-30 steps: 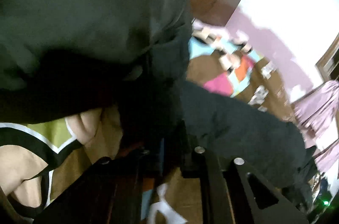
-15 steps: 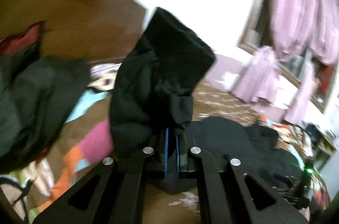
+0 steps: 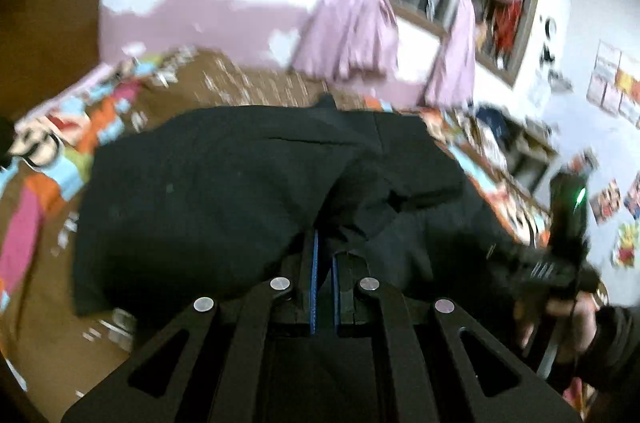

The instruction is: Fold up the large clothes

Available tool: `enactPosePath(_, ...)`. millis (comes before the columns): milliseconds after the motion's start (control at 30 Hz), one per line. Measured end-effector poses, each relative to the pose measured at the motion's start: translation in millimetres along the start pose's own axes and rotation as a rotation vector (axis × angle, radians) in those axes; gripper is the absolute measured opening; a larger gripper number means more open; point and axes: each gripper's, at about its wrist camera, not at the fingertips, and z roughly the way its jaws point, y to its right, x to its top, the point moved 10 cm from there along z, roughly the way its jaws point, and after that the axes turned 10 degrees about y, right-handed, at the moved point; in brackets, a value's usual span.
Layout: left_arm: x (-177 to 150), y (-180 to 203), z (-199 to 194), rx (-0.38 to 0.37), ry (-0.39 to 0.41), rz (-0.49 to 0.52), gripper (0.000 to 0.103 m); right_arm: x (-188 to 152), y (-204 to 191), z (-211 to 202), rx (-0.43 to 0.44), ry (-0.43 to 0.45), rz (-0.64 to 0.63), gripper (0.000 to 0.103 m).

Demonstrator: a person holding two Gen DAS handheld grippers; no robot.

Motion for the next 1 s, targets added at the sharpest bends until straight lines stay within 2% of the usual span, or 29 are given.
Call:
enactPosePath(100,-23.3,6.8,13.4,-0.017,-0.082,0.0,0.003,1.9,8.0,-7.0,0.02,-0.009,0.08,0.103)
enactPosePath(200,-37.5,10.2,20.7,-0.037,-0.121,0.007,0.003,-5.4,12.9,-4.9,0.052,-0.039,0.175,0.103)
enactPosePath(333,-45.9,13.1,25.6,-0.053,-0.153,0.024,0.003,-13.0,9.6,0.8,0.131,-0.074,0.285,0.103)
enactPosePath(500,-54.8,25.8,18.2,-0.107,-0.16,0.034,0.003,-20.1,-14.9,13.1,0.237,-0.14,0.316,0.102)
enactPosePath(600,-59.3,31.3,16.7,-0.127,-0.168,0.055,0.003,-27.5,-23.4,18.1,0.239,-0.169,0.301,0.078)
enactPosePath(633,-60.1,32.9,16.0,-0.131,-0.17,0.06,0.003,-31.1,-23.9,19.9,0.229,-0.183,0.297,0.065)
enactPosePath(667,-61.4,34.3,15.8,-0.138,-0.172,0.065,0.003,-34.6,-22.4,22.5,0.213,-0.194,0.297,0.059)
enactPosePath(767,-65.0,38.7,14.7,-0.155,-0.179,0.073,0.003,-41.1,-15.8,24.9,0.176,-0.212,0.307,0.034)
enactPosePath(867,-67.1,39.6,16.8,-0.163,-0.191,0.083,0.003,-42.0,-9.8,23.1,0.173,-0.208,0.338,0.012)
enactPosePath(1000,-68.9,38.7,20.0,-0.156,-0.205,0.095,0.003,-33.0,-13.3,13.5,0.183,-0.173,0.301,0.005)
